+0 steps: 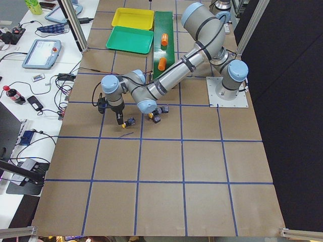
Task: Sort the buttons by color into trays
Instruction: 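Move the left gripper to a yellow button while the right gripper shifts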
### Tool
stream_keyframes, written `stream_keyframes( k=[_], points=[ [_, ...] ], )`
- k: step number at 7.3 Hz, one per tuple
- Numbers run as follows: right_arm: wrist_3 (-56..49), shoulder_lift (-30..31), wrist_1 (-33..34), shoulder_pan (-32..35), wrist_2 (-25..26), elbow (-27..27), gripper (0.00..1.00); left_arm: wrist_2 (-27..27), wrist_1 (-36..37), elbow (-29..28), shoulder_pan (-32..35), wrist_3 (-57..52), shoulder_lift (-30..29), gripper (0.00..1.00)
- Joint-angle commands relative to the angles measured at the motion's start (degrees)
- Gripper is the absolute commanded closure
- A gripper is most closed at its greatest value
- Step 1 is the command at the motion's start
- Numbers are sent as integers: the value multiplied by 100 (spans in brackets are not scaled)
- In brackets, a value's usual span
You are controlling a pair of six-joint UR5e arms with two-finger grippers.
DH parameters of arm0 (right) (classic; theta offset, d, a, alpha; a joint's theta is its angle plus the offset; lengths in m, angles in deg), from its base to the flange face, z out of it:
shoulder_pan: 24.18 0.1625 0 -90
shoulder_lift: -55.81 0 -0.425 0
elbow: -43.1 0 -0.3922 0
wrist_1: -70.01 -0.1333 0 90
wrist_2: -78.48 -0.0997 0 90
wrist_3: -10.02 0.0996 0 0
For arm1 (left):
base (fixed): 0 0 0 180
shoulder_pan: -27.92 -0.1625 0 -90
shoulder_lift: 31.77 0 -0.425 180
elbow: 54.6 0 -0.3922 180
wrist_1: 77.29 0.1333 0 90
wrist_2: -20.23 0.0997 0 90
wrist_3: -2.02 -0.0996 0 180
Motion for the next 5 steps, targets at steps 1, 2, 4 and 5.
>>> stream_keyframes(
  k=[1, 2, 4, 5],
  points=[
    [7, 12, 3, 4, -7, -34, 0, -7, -2, 266, -65, 65, 33, 2],
    [15, 12, 3, -5, -7, -34, 0, -25, -2, 320, -65, 144, 42, 2],
    [33, 12, 3, 12, 2, -34, 0, 27, -37, 364, -205, 128, 59, 12],
    [33, 12, 3, 4, 2, -34, 0, 28, -46, 434, -275, 127, 59, 69]
  ],
)
